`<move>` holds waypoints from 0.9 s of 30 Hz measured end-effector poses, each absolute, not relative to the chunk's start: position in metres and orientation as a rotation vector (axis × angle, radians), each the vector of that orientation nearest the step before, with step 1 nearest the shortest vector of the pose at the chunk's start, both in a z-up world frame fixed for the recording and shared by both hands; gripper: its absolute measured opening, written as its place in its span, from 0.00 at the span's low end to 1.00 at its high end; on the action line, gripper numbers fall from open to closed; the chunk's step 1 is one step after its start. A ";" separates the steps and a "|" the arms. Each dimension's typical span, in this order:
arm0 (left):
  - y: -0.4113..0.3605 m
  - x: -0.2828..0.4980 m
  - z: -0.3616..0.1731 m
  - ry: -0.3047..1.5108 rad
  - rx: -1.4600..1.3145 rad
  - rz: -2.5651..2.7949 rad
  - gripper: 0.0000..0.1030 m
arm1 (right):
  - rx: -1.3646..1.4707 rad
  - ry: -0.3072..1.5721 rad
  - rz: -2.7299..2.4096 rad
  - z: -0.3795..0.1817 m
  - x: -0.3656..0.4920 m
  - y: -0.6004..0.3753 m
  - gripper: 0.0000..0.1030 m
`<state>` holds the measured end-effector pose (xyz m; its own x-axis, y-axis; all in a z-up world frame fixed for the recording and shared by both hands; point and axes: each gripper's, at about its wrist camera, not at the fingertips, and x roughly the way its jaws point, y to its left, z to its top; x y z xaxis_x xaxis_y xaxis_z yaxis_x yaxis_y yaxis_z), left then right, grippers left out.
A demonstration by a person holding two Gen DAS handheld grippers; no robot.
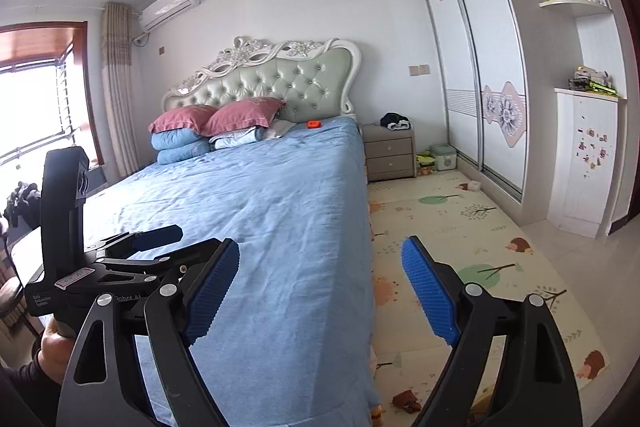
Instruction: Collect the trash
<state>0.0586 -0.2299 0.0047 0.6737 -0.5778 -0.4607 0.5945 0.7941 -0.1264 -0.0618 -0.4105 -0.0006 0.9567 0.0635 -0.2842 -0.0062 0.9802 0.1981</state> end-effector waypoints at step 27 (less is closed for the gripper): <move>-0.010 0.074 -0.005 0.306 0.011 -0.035 0.96 | 0.093 0.269 0.261 -0.021 0.031 -0.236 0.92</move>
